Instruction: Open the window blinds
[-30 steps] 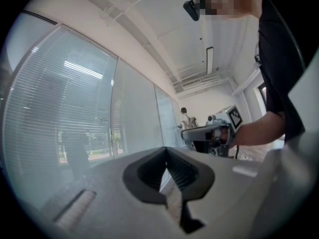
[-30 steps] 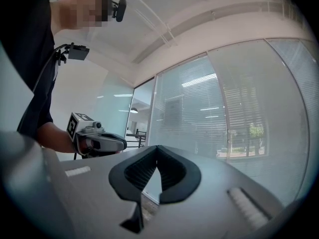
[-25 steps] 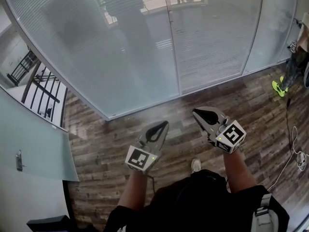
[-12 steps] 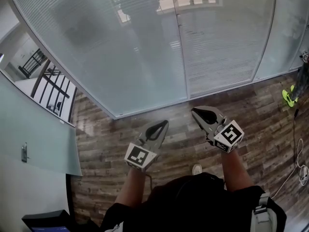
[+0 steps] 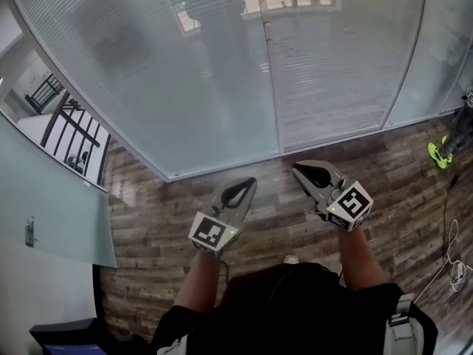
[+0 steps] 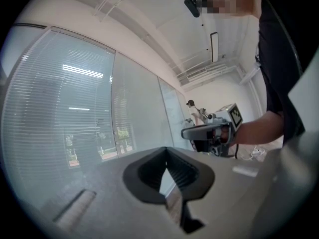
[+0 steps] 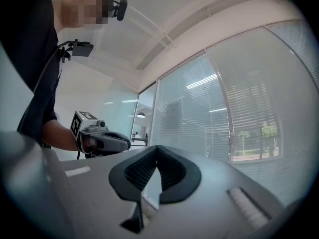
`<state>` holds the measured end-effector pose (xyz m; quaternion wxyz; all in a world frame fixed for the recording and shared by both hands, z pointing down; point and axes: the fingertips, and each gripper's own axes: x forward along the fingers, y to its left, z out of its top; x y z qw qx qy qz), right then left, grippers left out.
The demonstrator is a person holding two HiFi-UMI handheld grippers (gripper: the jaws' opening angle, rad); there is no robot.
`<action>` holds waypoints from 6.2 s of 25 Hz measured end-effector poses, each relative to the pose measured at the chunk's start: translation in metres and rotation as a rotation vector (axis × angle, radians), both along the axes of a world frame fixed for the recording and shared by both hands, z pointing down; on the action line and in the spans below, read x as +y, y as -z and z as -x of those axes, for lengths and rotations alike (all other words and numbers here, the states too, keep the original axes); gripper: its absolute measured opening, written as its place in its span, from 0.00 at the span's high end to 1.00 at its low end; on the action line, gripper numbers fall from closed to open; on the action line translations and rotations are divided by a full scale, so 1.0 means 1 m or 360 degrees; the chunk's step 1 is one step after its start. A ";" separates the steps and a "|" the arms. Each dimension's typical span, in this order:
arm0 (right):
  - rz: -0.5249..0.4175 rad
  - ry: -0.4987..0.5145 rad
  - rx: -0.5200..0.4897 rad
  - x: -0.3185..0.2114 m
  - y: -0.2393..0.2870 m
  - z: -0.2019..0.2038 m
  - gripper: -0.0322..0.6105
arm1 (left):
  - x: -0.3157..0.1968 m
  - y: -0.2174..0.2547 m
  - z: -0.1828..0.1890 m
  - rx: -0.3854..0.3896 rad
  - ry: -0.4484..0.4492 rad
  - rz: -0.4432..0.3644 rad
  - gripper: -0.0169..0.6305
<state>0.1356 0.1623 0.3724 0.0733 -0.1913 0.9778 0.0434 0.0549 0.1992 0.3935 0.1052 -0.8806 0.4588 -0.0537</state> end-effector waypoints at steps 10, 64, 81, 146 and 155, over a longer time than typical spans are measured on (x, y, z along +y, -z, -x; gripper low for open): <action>-0.0029 0.0055 0.0092 -0.014 -0.012 -0.016 0.94 | -0.031 0.002 -0.029 0.0025 -0.0037 -0.0043 0.97; 0.0018 0.0075 0.0129 -0.152 -0.018 0.032 0.94 | -0.169 0.001 0.010 0.0032 -0.0064 -0.0005 0.97; 0.0037 -0.0041 0.0116 -0.217 -0.010 0.060 0.94 | -0.235 0.004 0.039 0.0047 -0.0166 0.0018 0.97; 0.0014 -0.0203 0.0110 -0.385 0.010 0.111 0.94 | -0.391 0.013 0.103 0.0131 -0.0277 -0.0012 0.97; -0.0054 -0.0125 0.0146 -0.431 0.016 0.101 0.94 | -0.435 0.019 0.085 0.0161 -0.0221 -0.0013 0.97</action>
